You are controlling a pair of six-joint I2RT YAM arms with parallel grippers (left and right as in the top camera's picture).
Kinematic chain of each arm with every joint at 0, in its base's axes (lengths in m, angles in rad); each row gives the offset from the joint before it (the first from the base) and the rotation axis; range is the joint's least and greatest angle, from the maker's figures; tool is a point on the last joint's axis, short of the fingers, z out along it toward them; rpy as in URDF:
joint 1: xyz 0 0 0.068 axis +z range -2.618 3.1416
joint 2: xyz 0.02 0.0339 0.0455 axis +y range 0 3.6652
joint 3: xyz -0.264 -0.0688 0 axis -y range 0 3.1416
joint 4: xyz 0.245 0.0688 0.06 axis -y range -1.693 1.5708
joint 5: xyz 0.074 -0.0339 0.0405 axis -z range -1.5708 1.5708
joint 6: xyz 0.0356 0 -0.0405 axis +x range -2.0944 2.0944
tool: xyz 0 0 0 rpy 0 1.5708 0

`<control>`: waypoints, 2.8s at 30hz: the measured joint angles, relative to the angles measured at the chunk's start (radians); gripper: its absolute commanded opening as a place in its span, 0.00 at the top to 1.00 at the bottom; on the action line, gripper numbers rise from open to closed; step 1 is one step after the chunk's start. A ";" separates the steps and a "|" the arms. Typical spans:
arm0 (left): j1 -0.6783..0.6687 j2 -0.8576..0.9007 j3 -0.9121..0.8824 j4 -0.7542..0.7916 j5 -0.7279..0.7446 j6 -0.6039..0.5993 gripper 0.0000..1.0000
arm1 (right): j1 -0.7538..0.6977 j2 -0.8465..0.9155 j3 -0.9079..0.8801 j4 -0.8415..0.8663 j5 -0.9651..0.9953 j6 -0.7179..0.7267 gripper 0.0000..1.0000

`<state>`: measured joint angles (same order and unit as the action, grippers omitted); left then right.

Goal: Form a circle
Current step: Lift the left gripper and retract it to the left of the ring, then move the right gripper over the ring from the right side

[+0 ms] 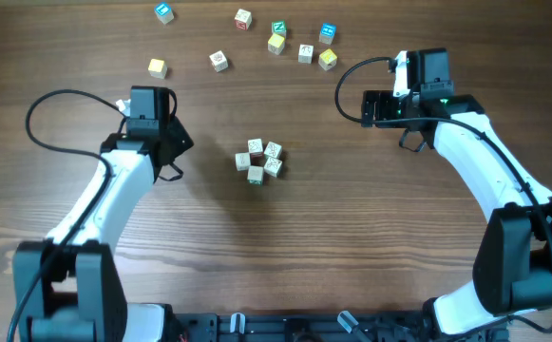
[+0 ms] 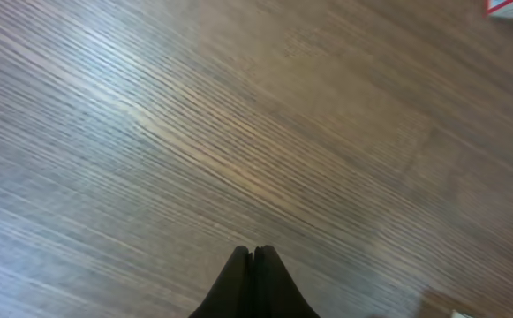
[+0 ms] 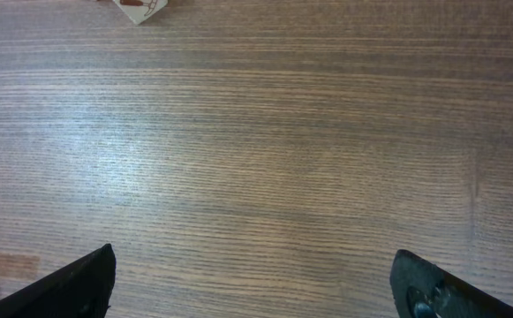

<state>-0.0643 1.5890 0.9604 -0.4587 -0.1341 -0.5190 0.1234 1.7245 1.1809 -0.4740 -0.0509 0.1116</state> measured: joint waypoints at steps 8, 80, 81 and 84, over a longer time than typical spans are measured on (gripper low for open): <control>0.000 0.066 0.000 0.093 0.155 0.041 0.96 | 0.000 0.000 0.000 0.000 0.000 0.000 0.00; -0.068 0.070 0.000 0.120 0.211 0.051 0.96 | 0.482 0.121 -0.068 0.116 -0.214 -0.361 0.41; -0.068 0.070 0.000 0.120 0.211 0.051 0.96 | 0.483 0.125 -0.068 0.119 -0.211 -0.361 0.41; -0.068 0.070 0.000 0.120 0.211 0.051 0.96 | 0.489 0.144 -0.068 0.124 -0.209 -0.361 0.41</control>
<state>-0.1318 1.6588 0.9607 -0.3386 0.0769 -0.4683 0.6128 1.8683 1.1130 -0.3496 -0.2600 -0.2493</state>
